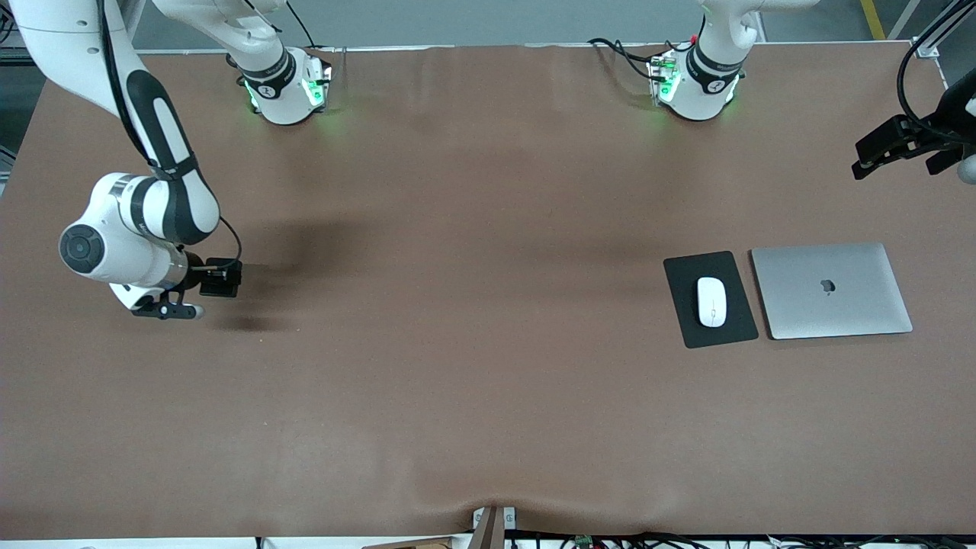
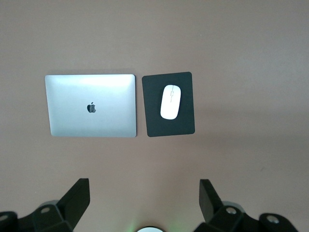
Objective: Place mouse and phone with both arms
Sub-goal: 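Carry the phone with the right gripper toward the green plush toy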
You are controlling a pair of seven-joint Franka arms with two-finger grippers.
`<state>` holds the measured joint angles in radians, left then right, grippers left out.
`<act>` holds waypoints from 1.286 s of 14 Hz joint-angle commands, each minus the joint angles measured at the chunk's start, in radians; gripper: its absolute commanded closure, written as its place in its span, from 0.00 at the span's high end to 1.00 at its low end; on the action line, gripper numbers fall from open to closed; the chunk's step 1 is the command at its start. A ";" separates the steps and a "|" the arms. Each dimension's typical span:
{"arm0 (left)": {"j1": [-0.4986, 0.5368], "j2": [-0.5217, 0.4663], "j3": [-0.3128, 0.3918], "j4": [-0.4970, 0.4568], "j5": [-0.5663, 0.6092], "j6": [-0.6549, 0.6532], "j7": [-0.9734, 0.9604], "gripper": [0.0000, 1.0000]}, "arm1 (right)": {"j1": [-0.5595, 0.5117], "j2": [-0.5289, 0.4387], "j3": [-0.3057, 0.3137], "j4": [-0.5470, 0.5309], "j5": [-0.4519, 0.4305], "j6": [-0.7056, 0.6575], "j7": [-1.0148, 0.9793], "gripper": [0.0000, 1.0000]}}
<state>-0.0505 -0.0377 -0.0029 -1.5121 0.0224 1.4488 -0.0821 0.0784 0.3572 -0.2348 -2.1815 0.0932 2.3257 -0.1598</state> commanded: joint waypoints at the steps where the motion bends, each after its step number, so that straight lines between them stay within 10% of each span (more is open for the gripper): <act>1: -0.006 0.010 -0.006 0.000 -0.004 -0.002 -0.011 1.00 | -0.020 -0.044 0.012 -0.046 0.000 0.017 -0.023 0.00; 16: 0.003 0.013 -0.038 0.004 0.001 0.024 -0.013 1.00 | -0.081 0.005 0.015 -0.132 0.005 0.147 -0.064 0.00; 18: 0.006 0.015 -0.038 0.004 0.001 0.027 -0.013 1.00 | -0.081 0.014 0.015 -0.129 0.005 0.147 -0.064 0.15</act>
<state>-0.0503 -0.0219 -0.0377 -1.5138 0.0224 1.4676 -0.0823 0.0166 0.3774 -0.2330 -2.2977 0.0939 2.4592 -0.2056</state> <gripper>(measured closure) 0.000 0.198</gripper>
